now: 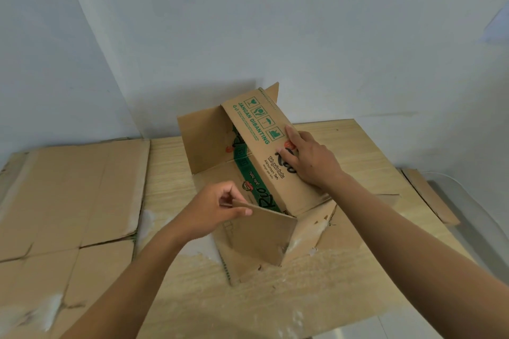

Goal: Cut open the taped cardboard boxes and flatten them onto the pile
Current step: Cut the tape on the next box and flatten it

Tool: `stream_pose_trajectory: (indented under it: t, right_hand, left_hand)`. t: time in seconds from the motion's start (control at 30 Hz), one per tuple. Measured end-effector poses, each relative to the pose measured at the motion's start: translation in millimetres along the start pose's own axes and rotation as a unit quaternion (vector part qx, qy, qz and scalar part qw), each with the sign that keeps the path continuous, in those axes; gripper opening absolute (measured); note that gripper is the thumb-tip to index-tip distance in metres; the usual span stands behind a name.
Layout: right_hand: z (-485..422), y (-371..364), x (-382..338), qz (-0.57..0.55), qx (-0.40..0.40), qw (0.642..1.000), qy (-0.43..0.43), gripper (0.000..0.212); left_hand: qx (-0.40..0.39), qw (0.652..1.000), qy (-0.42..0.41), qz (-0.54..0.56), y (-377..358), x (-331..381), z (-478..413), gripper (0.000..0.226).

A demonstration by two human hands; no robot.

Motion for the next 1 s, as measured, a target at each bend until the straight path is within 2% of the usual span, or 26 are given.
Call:
stream_pose_trajectory:
  t: [0.27,0.63,0.7,0.83,1.0]
  right_hand:
    - [-3,2,-11,0.003,0.012,1.0,-0.004,0.063]
    - [-4,0,-22,0.004,0.029,0.999,-0.017,0.063]
    - [-4,2,-23,0.004,0.031,0.999,-0.016,0.062]
    - [-2,5,-25,-0.011,0.034,0.999,-0.014,0.062]
    - [-4,14,-23,-0.098,0.046,0.994,-0.024,0.07]
  left_hand:
    - [0.02,0.999,0.01,-0.025,2,-9,31,0.017]
    - [-0.037,0.997,0.056,-0.029,12,-11,39,0.019]
    - [-0.012,0.998,0.029,-0.046,18,3,31,0.025]
    - [0.079,0.983,-0.058,-0.158,16,43,-7,0.022]
    - [0.066,0.952,-0.1,-0.282,-14,56,-60,0.047]
Point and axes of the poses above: each hand's wrist, its own z-axis away from the middle knuckle, its own y-axis out of the back of the hand, x = y × z, the point moved 6 cm from there along -z, towards the middle knuckle, and after that the axes turned 3 degrees about y, right-handed, at the moved point
